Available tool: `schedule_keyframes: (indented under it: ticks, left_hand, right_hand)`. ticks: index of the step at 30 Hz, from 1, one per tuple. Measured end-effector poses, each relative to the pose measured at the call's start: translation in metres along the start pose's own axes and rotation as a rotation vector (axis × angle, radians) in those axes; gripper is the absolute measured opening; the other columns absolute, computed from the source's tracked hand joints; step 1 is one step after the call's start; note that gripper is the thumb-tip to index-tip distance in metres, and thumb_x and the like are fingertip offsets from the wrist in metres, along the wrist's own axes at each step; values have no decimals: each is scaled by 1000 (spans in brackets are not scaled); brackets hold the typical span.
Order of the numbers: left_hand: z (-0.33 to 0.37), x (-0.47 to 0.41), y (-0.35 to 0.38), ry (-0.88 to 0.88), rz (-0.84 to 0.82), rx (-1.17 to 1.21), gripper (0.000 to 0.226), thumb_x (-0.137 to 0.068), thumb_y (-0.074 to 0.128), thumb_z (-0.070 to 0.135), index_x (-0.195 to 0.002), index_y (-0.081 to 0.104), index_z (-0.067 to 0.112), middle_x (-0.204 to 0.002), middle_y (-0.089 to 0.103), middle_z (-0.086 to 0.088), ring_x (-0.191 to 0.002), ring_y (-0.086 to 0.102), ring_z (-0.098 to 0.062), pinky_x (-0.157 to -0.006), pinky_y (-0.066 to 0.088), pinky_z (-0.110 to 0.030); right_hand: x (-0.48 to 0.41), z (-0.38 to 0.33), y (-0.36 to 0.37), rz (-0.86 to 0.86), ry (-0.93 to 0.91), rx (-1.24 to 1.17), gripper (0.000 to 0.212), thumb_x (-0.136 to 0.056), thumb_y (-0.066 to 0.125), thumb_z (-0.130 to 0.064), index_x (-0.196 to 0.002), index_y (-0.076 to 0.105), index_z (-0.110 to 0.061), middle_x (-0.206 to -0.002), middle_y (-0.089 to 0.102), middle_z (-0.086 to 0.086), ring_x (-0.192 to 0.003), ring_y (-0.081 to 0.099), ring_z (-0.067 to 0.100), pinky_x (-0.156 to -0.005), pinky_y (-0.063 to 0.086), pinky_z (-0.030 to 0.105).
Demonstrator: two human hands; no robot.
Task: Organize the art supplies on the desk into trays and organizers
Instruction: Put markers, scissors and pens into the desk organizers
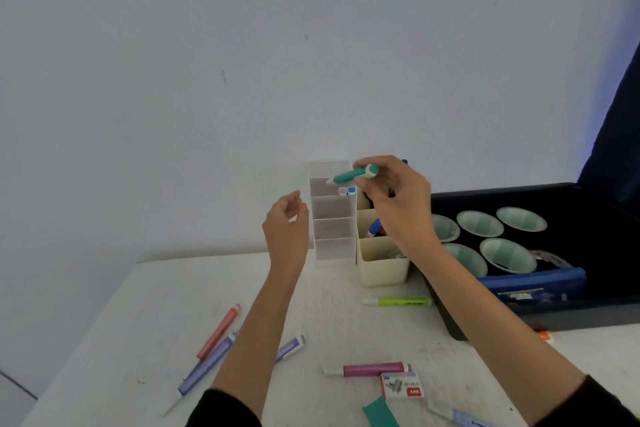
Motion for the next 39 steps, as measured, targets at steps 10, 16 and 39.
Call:
schedule_keyframes:
  ticks: [10, 16, 39]
  left_hand:
    - [-9, -52, 40, 15, -147, -103, 23, -92, 53, 16, -81, 70, 7, -63, 60, -14, -57, 49, -11, -67, 53, -35]
    - [-18, -57, 38, 45, -185, -105, 23, -92, 56, 20, -69, 58, 18, -78, 66, -28, -76, 64, -40, -73, 55, -52]
    - [-29, -42, 48, 24, -243, -259, 44, -99, 39, 26, -57, 43, 14, -54, 47, -3, -61, 52, -24, -50, 36, -18]
  right_hand:
    - [-23, 34, 58, -346, -251, 629, 20, -79, 68, -1, -96, 70, -12, -88, 70, -2, -80, 60, 8, -85, 30, 16]
    - [-35, 34, 75, -460, -243, 787, 24, -83, 63, -9, -104, 71, -15, -94, 68, 1, -93, 49, 16, -91, 32, 24]
    - [-10, 34, 40, -121, -278, 751, 48, -75, 56, 14, -117, 61, -8, -90, 65, 1, -93, 52, 27, -81, 47, 40]
Point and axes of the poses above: each hand's wrist, its own x-axis away from the middle knuckle, its own y-axis out of the palm, z = x × y, the point moved 9 cm from there along -x, towards the middle knuckle
